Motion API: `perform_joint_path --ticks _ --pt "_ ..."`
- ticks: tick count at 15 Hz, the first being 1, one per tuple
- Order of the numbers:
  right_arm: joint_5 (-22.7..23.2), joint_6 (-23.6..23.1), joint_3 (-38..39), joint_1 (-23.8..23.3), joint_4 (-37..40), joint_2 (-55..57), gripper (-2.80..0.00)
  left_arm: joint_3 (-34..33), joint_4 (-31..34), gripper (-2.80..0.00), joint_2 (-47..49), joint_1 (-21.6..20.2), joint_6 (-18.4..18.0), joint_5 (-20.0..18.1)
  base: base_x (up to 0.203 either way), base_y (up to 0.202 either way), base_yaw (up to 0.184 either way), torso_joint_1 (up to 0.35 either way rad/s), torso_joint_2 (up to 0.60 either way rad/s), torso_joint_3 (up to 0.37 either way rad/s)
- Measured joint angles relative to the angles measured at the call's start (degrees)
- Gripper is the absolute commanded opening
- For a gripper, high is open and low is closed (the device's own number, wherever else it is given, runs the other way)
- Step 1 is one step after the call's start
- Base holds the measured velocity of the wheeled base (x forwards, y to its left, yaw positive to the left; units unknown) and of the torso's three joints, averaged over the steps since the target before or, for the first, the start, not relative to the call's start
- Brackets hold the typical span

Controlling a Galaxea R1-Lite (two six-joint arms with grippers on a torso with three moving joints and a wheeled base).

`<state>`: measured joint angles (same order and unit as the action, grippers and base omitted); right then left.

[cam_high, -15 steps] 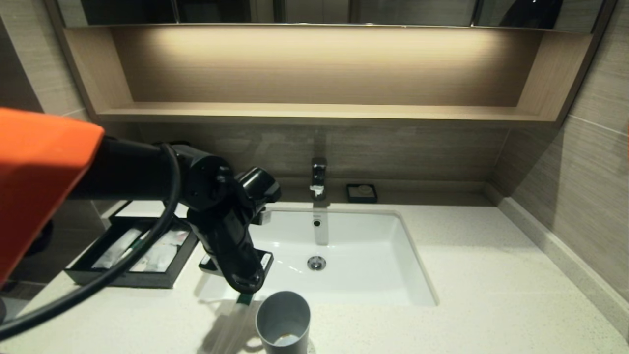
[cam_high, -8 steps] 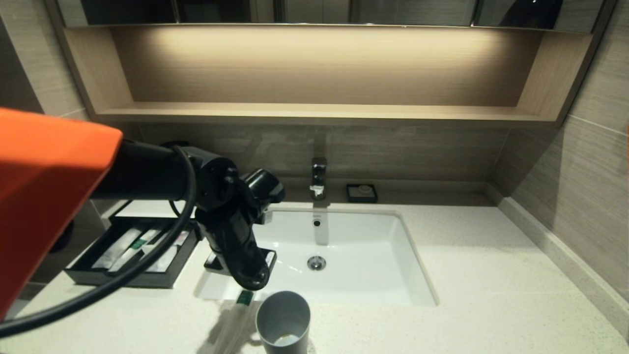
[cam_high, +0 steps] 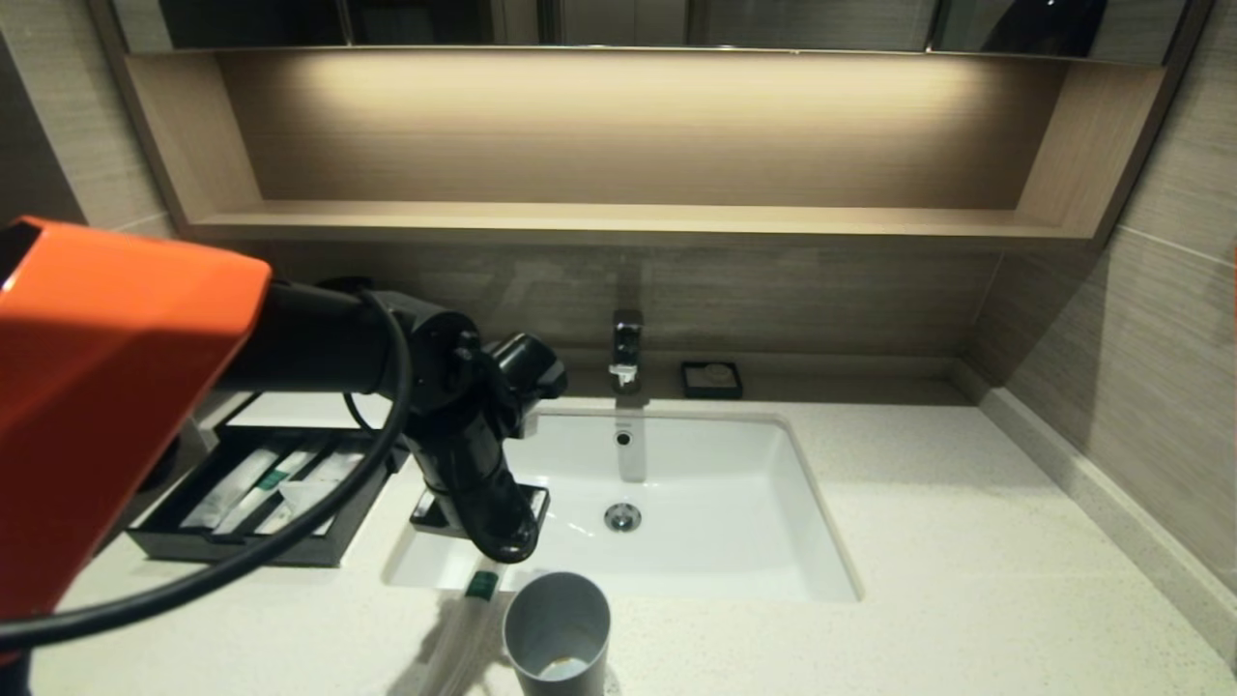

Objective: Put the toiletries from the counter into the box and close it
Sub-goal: Pick up the bathroom toiletry

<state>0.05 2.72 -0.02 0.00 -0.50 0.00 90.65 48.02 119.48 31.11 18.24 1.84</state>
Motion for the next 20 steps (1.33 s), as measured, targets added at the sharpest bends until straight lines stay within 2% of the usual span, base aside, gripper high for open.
perform_joint_path --ticks 10,11,20 --pt "0.0 0.0 0.0 0.0 0.0 0.0 -2.8 0.4 0.0 -2.8 1.8 0.0 0.8 2.0 0.0 0.0 0.0 0.0 0.0 0.0" --pt "0.0 0.0 0.0 0.0 0.0 0.0 -2.8 0.7 0.0 0.0 2.0 0.0 0.8 2.0 0.0 0.0 0.0 0.0 0.0 0.0" --pt "0.0 0.0 0.0 0.0 0.0 0.0 -2.8 2.1 -0.5 0.0 3.2 -0.1 0.8 2.0 0.0 0.0 0.0 0.0 0.0 0.0"
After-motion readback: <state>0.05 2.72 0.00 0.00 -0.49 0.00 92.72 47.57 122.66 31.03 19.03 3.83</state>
